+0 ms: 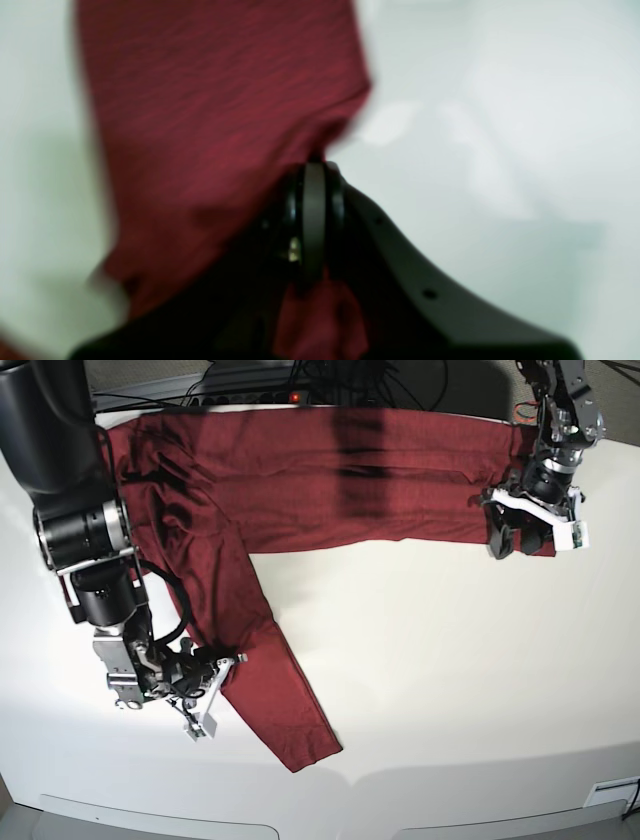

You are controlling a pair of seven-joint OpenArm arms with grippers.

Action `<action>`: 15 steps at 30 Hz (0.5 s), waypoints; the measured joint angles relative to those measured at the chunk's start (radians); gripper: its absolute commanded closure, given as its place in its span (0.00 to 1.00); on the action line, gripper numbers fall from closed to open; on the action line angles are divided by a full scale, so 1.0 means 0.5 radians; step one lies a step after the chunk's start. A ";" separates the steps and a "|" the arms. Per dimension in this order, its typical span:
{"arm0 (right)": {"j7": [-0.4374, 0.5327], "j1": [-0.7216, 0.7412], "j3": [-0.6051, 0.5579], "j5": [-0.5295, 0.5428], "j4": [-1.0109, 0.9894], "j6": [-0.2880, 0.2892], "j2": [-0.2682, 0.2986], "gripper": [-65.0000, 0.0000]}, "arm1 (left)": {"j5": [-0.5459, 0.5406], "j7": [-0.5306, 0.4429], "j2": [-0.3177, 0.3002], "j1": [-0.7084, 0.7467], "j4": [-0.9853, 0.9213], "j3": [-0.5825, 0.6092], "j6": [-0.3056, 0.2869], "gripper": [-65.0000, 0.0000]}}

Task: Fold the T-shirt properly
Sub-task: 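Grasp the sleeve with the right gripper and fold it across the shirt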

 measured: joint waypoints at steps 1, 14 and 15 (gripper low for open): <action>-0.093 0.012 0.000 0.076 -0.002 0.107 0.011 1.00 | 0.010 0.001 0.000 -0.001 0.000 0.000 -0.001 0.59; -1.637 0.047 0.000 1.777 0.048 0.146 0.065 1.00 | 0.127 0.001 0.000 0.000 0.000 0.000 0.000 0.59; -1.633 0.047 0.000 1.932 0.048 0.153 0.069 1.00 | 0.126 0.000 0.000 0.000 0.000 0.000 0.000 0.59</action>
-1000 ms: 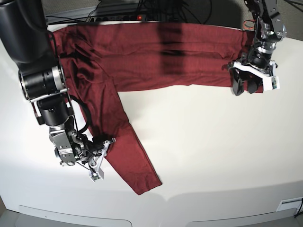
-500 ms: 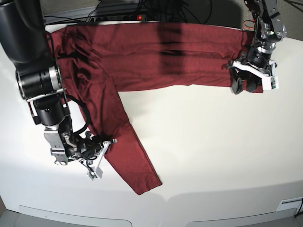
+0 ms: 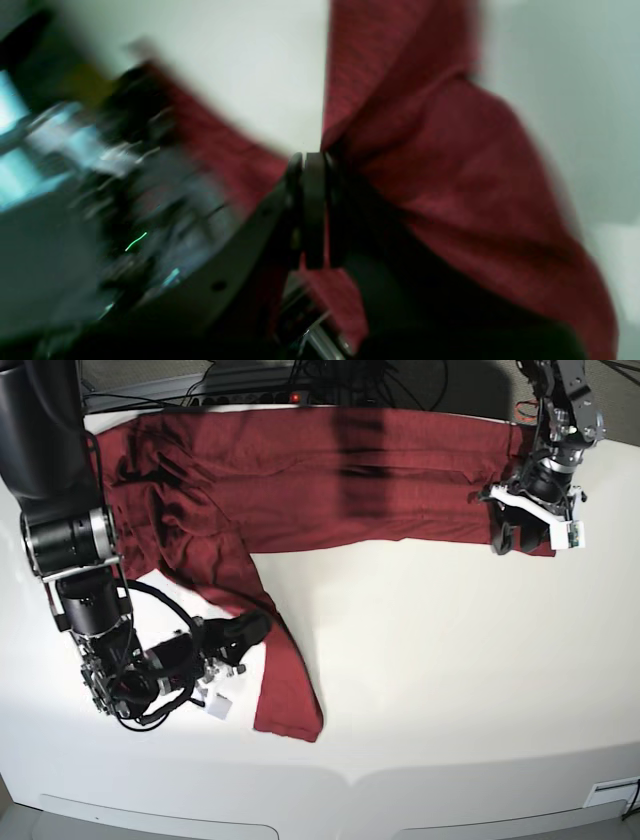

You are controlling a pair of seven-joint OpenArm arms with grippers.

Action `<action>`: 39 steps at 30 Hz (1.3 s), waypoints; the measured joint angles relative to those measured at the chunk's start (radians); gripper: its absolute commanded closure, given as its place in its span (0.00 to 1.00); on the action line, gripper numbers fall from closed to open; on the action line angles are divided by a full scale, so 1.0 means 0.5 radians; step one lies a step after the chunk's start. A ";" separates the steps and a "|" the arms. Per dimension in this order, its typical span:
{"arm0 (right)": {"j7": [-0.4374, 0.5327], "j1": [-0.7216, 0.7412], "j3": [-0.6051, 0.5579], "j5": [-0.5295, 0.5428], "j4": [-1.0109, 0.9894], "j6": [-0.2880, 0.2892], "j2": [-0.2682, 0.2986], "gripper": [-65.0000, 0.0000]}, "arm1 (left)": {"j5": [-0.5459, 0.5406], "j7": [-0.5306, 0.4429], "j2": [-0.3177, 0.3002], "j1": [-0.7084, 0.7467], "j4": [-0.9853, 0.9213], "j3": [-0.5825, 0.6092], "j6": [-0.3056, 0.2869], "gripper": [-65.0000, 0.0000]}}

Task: Fold the T-shirt properly
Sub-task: 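Grasp the sleeve with the right gripper and fold it across the shirt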

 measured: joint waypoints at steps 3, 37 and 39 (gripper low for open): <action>0.019 0.001 0.000 0.100 0.002 0.006 -0.010 1.00 | -0.001 0.001 0.001 0.000 0.000 0.000 -0.002 0.59; -0.022 -0.407 -0.664 -0.649 1.873 -0.023 -0.263 1.00 | 0.180 -0.107 0.000 0.017 0.001 -0.004 0.000 0.59; -0.015 -0.446 -0.664 -0.645 1.971 -0.022 -0.264 1.00 | 0.179 -0.107 -0.001 0.017 0.001 -0.004 -0.001 0.59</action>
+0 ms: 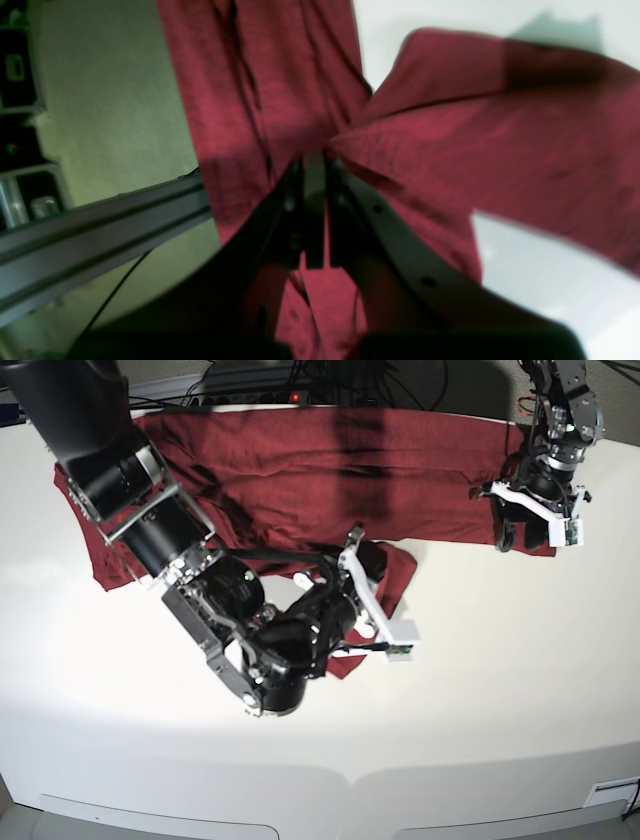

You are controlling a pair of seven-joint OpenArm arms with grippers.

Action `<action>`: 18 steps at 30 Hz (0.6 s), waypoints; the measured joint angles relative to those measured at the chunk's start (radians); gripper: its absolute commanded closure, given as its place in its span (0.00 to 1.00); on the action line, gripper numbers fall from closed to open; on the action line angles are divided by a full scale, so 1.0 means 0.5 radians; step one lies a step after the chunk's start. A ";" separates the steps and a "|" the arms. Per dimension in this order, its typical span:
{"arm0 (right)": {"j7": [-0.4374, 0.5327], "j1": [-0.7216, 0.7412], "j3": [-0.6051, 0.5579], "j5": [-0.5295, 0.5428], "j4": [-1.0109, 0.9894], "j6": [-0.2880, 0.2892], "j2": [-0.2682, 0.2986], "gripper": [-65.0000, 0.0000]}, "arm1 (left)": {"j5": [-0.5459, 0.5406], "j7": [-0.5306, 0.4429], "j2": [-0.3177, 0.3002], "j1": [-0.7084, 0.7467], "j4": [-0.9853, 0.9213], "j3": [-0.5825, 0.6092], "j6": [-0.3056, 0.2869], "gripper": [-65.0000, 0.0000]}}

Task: Fold the T-shirt properly
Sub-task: 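Grasp the sleeve with the right gripper and fold it across the shirt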

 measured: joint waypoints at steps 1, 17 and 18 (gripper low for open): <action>0.003 -0.014 0.003 0.003 0.045 0.000 -0.001 1.00 | 0.004 0.000 0.000 0.000 0.000 0.000 0.000 0.59; 0.039 -0.355 0.009 -0.002 0.111 0.000 -0.212 1.00 | 0.006 0.001 0.001 -0.001 -0.001 0.000 0.000 0.59; 0.039 -0.369 0.009 -0.002 0.111 0.000 -0.233 1.00 | 0.006 0.001 0.001 -0.001 -0.001 0.000 0.000 0.59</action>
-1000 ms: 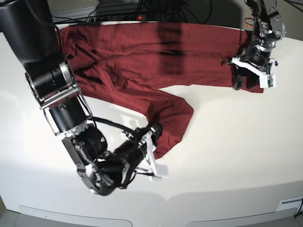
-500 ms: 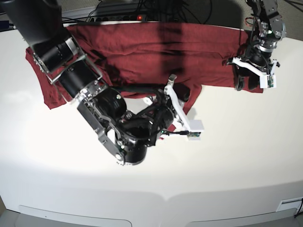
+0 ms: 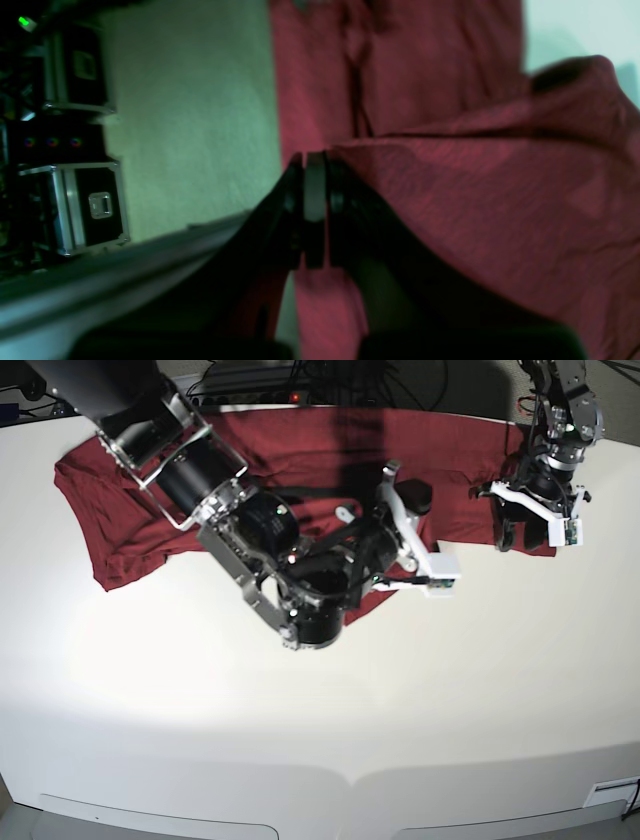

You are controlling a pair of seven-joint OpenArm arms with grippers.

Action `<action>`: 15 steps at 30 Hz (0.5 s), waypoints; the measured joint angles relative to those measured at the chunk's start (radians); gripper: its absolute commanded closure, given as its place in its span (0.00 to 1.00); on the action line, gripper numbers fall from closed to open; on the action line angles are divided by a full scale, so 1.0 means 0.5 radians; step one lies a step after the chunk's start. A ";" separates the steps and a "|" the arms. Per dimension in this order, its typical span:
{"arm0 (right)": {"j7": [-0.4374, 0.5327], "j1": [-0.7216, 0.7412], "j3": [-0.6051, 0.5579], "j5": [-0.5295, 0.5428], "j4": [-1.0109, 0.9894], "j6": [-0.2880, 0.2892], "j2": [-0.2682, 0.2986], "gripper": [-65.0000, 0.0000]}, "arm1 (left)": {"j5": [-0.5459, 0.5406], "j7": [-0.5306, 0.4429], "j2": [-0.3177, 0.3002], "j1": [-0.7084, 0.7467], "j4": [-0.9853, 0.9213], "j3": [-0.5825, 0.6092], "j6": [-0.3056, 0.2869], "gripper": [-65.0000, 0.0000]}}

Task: Fold the T-shirt properly
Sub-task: 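Grasp the sleeve with the right gripper and fold it across the shirt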

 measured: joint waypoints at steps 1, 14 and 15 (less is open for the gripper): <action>0.002 -0.018 0.000 -0.001 0.000 -0.001 -0.013 1.00 | 0.000 0.000 -0.001 0.000 0.001 0.000 0.000 0.59; 0.104 -0.057 0.005 -0.008 0.000 0.000 -0.010 0.57 | -0.001 0.001 0.000 0.000 0.001 0.000 0.000 0.59; 0.128 -0.056 0.005 -0.008 0.000 0.000 -0.010 0.54 | 0.000 0.001 0.000 0.000 0.001 0.000 0.000 0.59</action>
